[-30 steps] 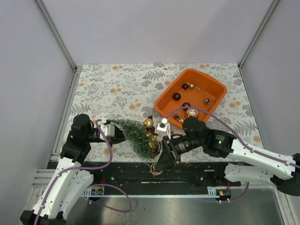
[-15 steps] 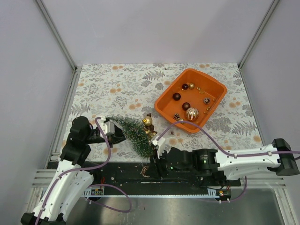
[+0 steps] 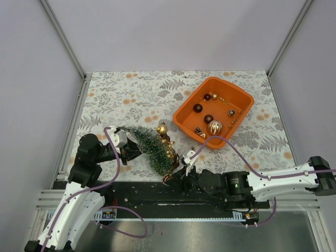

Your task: Decorate the small christmas tree

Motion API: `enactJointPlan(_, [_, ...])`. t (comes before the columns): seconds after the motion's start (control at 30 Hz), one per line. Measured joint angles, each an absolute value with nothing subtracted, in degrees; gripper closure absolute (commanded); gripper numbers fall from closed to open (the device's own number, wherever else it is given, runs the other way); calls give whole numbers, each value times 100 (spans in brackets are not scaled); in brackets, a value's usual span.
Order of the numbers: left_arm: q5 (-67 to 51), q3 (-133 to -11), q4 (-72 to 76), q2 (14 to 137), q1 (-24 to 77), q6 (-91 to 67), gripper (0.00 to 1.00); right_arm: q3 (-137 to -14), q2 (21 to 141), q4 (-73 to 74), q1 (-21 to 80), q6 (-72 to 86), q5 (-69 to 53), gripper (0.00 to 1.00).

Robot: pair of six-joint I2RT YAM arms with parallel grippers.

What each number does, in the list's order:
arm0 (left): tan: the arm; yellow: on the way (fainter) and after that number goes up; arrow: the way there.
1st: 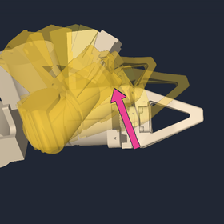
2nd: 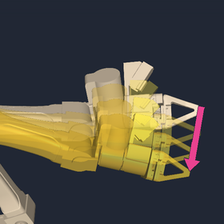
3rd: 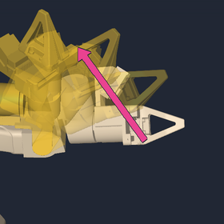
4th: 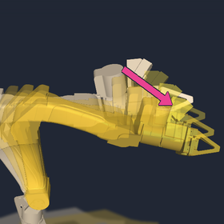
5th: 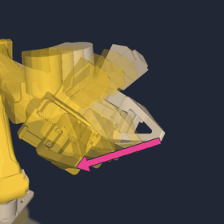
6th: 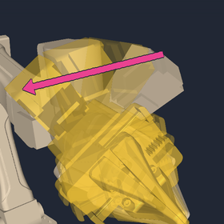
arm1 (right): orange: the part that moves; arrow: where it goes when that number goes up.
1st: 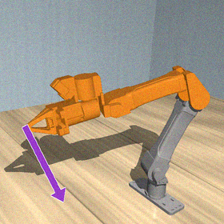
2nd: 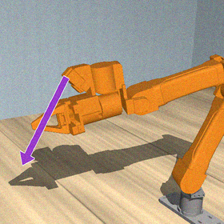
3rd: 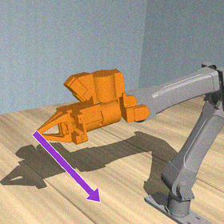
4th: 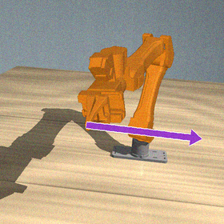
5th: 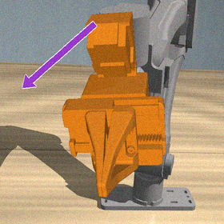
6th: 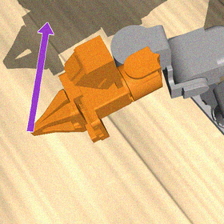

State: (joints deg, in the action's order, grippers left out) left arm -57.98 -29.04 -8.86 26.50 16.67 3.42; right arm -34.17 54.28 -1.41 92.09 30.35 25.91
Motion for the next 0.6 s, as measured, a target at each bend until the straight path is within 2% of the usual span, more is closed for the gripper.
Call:
enactJointPlan(0.37, [-5865, -2716, -764, 2224, 1721, 250, 93, -3262, 4893, -209, 9214, 2436, 2902, 80])
enactJointPlan(0.6, [-5885, -2716, -593, 2270, 1730, 270, 93, -3448, 5408, -163, 9216, 2263, 2882, 80])
